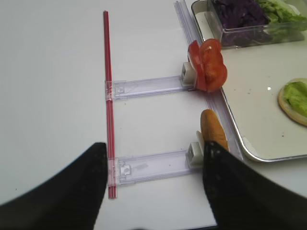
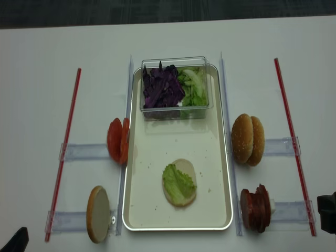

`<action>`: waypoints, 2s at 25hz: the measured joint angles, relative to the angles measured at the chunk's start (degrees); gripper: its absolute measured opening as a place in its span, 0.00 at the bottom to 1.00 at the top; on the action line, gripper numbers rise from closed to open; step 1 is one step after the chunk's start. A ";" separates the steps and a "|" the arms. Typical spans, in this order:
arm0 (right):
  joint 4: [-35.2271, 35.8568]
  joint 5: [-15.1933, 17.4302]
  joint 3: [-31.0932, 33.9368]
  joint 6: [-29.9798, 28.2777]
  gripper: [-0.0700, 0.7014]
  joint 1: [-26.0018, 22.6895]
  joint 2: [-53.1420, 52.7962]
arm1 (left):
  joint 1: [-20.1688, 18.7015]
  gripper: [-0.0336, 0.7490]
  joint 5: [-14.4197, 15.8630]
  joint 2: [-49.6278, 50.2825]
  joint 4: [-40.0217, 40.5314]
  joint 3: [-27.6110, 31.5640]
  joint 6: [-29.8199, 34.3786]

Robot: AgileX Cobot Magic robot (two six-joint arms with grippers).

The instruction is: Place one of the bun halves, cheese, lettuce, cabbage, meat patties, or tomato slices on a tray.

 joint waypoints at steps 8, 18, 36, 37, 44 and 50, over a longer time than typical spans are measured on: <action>0.00 -0.37 0.37 0.00 0.72 0.00 -1.89 | 0.00 0.57 0.00 0.00 0.00 0.00 0.00; 0.00 -0.37 0.37 0.00 0.72 0.00 -1.89 | 0.00 0.57 0.00 0.00 0.00 0.00 0.00; 0.00 -0.37 0.37 0.00 0.72 0.00 -3.30 | 0.00 0.57 0.00 0.00 0.00 0.00 0.00; 0.00 -0.37 0.37 0.00 0.72 0.00 -4.20 | 0.00 0.57 0.00 0.00 0.00 0.00 0.00; 0.00 -0.37 0.37 0.00 0.72 0.00 -8.67 | 0.00 0.57 0.00 0.00 0.00 0.00 0.00; -0.11 -0.37 0.37 -0.09 0.72 0.00 -11.34 | 0.00 0.57 0.00 0.00 0.00 0.00 0.00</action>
